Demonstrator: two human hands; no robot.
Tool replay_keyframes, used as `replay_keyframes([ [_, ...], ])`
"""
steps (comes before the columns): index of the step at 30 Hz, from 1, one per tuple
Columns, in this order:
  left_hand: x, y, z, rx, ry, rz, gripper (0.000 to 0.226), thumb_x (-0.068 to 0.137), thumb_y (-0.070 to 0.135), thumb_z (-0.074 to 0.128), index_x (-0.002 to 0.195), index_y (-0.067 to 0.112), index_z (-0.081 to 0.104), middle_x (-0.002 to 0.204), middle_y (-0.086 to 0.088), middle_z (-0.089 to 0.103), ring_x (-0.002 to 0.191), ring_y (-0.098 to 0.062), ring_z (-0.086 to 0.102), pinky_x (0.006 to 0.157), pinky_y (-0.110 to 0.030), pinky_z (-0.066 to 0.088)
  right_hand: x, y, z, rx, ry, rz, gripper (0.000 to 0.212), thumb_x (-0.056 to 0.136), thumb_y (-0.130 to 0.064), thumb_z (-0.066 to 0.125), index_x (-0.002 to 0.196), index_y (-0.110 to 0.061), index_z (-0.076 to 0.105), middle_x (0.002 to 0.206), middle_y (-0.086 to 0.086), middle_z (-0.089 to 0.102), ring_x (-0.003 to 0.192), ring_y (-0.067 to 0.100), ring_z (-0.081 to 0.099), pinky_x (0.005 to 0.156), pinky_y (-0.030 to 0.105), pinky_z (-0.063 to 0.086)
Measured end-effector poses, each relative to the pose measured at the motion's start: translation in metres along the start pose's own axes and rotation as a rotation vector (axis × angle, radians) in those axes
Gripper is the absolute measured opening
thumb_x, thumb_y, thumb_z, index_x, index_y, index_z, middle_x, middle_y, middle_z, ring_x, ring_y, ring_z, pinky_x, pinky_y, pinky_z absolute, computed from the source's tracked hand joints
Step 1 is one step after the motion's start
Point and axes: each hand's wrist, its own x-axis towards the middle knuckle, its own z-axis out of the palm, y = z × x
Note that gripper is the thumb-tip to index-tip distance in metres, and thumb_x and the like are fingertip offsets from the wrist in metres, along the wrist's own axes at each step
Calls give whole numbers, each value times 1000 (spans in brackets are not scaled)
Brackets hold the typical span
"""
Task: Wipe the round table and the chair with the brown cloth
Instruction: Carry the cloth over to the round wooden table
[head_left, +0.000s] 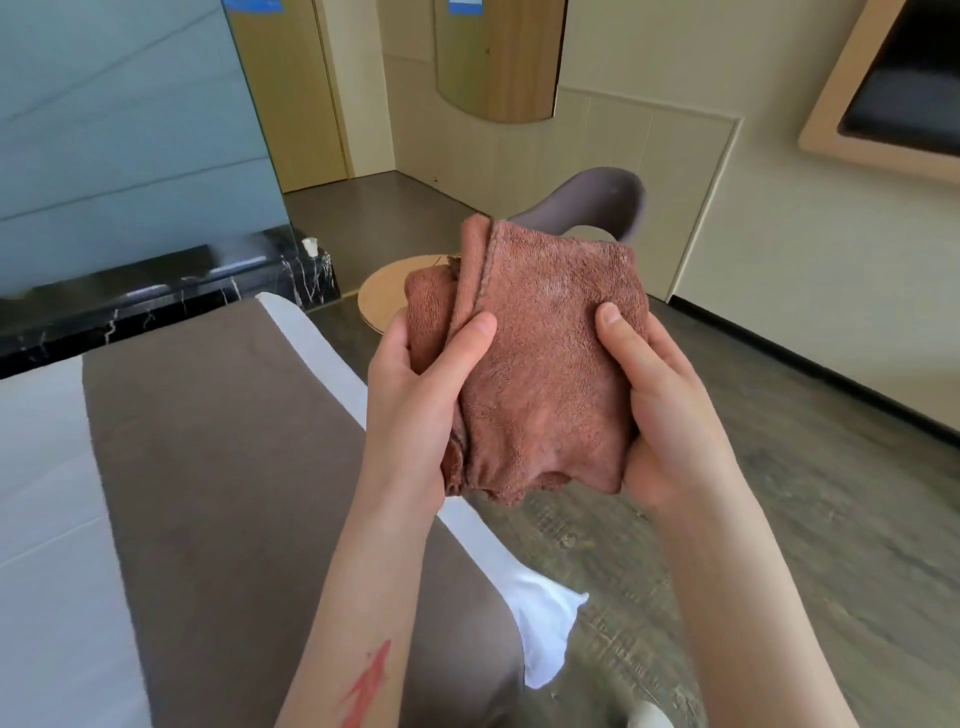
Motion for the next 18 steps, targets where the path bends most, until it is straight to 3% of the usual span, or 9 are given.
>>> replay_keyframes([
  [4, 35, -43, 70, -16, 56, 17, 21, 76, 30, 69, 92, 42, 65, 95, 18, 72, 90, -6, 69, 72, -26, 58, 57, -32, -70, -18, -115, 99, 18, 86, -29, 57, 102, -31, 65, 98, -5, 75, 93, 13, 69, 68, 27, 57],
  [10, 91, -91, 169, -50, 129, 23, 20, 79, 26, 68, 92, 41, 63, 90, 21, 72, 87, -3, 69, 69, -20, 57, 144, -80, -156, -26, -220, 218, 22, 84, -33, 57, 105, -33, 62, 97, -7, 75, 93, 13, 69, 65, 27, 58],
  [13, 124, -107, 199, -21, 150, 36, 18, 79, 26, 68, 86, 42, 63, 86, 23, 72, 83, -1, 69, 64, -17, 55, 188, -88, -183, -7, -241, 262, 22, 86, -33, 56, 108, -34, 60, 98, -7, 74, 92, 13, 70, 64, 28, 58],
  [18, 184, -130, 224, 27, 235, 76, 21, 79, 28, 68, 97, 36, 61, 88, 20, 71, 86, -2, 68, 66, -17, 55, 262, -80, -208, 8, -254, 317, 20, 89, -32, 54, 108, -35, 60, 103, -4, 73, 92, 15, 70, 65, 31, 59],
])
